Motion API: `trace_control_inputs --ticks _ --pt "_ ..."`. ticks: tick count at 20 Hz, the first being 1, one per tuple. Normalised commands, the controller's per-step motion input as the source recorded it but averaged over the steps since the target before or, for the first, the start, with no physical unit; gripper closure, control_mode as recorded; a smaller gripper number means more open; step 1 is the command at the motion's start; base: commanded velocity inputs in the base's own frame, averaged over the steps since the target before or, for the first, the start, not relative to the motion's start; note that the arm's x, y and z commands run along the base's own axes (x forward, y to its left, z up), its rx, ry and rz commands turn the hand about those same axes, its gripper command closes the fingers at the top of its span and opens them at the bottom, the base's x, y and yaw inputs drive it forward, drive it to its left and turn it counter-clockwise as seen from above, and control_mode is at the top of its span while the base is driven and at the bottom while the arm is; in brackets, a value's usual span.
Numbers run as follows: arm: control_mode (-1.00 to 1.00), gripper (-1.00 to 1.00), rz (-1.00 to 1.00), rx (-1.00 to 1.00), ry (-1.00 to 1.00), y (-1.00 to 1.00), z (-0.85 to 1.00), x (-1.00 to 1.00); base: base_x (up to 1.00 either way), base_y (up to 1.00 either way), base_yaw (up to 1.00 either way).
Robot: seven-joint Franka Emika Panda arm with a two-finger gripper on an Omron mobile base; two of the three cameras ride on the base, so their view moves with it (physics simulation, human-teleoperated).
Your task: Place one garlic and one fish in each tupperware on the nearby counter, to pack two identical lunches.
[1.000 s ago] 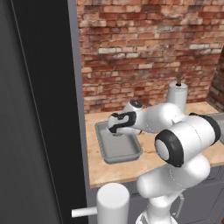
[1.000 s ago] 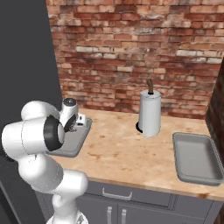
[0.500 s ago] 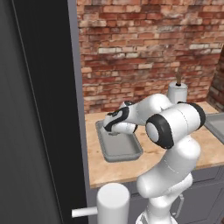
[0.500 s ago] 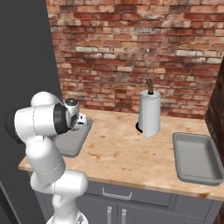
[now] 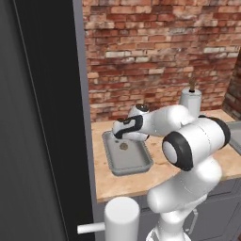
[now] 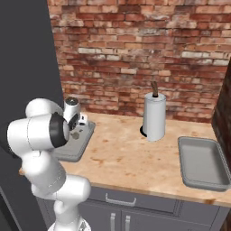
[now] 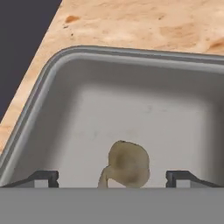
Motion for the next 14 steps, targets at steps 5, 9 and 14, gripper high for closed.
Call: trace_control_inputs --ticks 5,9,14 --pt "-1.0 -1.0 0.0 -0.05 -0.01 -0.34 1.0 -0.61 0.0 0.0 0.0" --pt "-1.0 -1.0 0.0 -0.03 0.0 -0.76 1.0 -0.54 0.0 0.0 0.0" --pt "-1.0 -1.0 0.0 0.0 0.0 -0.79 0.95 -0.86 0.0 0.0 0.0"
